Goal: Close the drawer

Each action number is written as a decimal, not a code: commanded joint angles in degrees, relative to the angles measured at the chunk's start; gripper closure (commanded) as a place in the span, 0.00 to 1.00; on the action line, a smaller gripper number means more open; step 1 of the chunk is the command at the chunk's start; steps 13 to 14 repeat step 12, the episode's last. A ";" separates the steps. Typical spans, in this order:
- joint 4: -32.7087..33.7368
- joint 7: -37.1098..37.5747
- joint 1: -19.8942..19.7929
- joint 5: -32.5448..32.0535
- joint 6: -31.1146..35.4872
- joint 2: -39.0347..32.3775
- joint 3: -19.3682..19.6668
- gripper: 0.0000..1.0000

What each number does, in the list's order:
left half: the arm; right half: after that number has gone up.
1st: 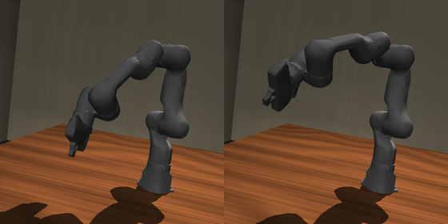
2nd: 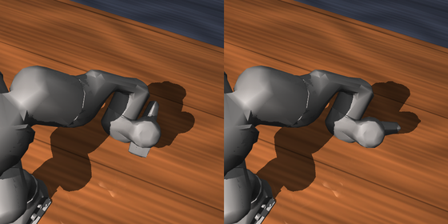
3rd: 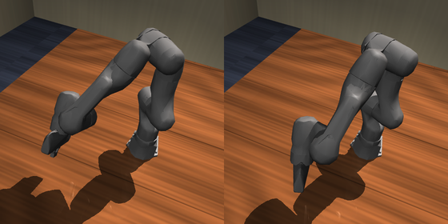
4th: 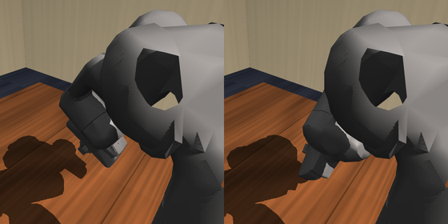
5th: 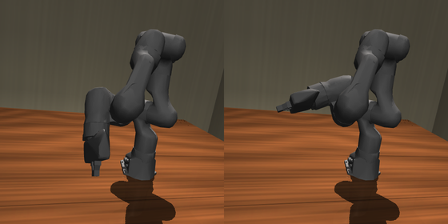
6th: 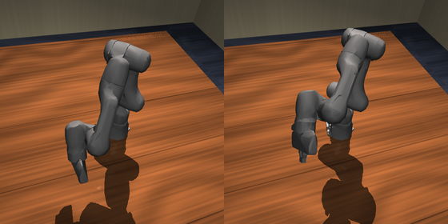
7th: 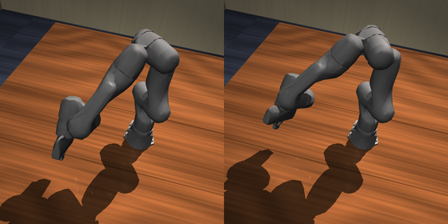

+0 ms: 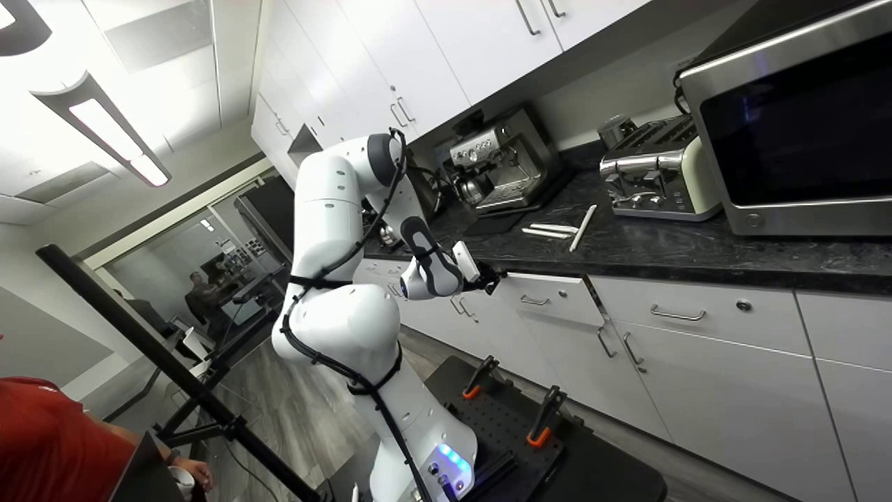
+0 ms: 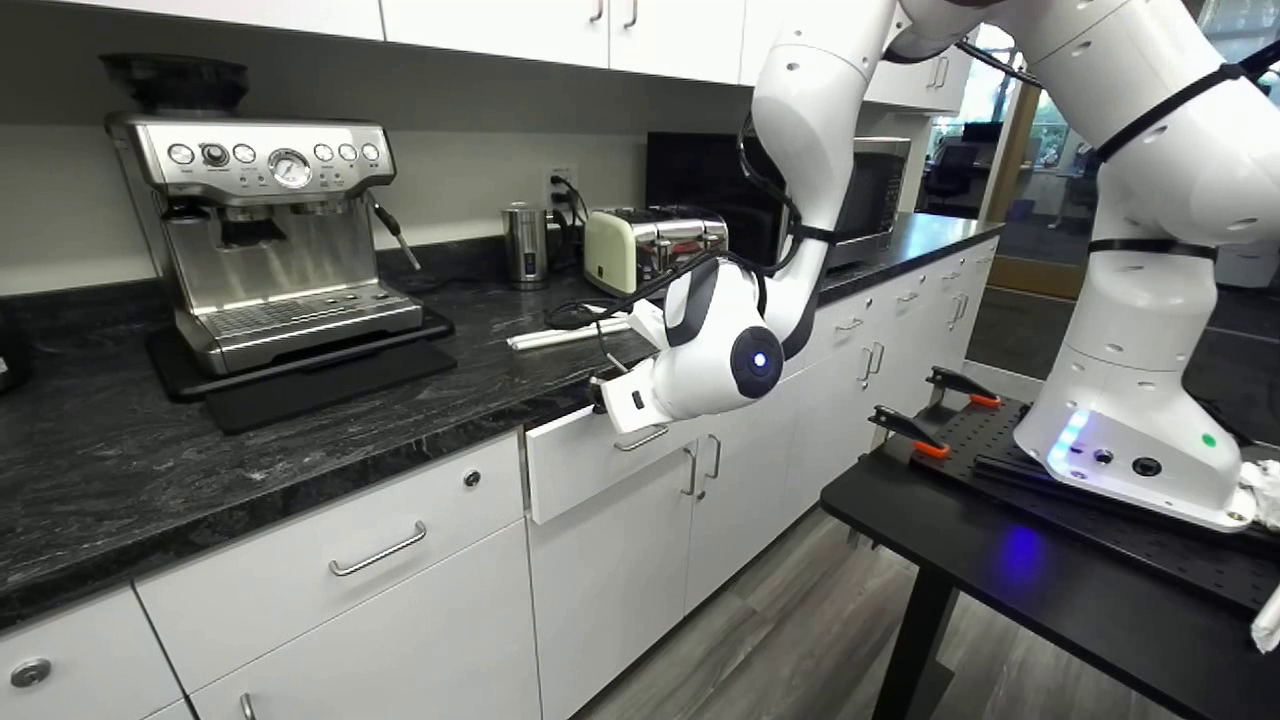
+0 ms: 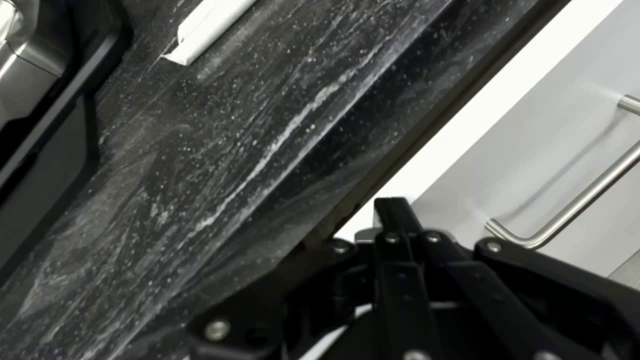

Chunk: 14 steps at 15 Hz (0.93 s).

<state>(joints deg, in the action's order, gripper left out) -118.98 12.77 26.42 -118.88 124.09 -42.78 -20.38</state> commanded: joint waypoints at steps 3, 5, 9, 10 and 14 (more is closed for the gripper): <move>-4.53 -11.84 -1.43 9.95 1.43 5.60 -3.35 1.00; -8.19 -19.24 -0.84 17.23 0.69 10.46 -5.79 1.00; -12.94 -32.39 0.01 28.90 1.13 20.02 -10.23 1.00; -13.61 -34.81 0.11 31.05 1.42 22.00 -10.90 1.00; -14.55 -39.06 0.11 33.92 2.00 25.02 -11.86 1.00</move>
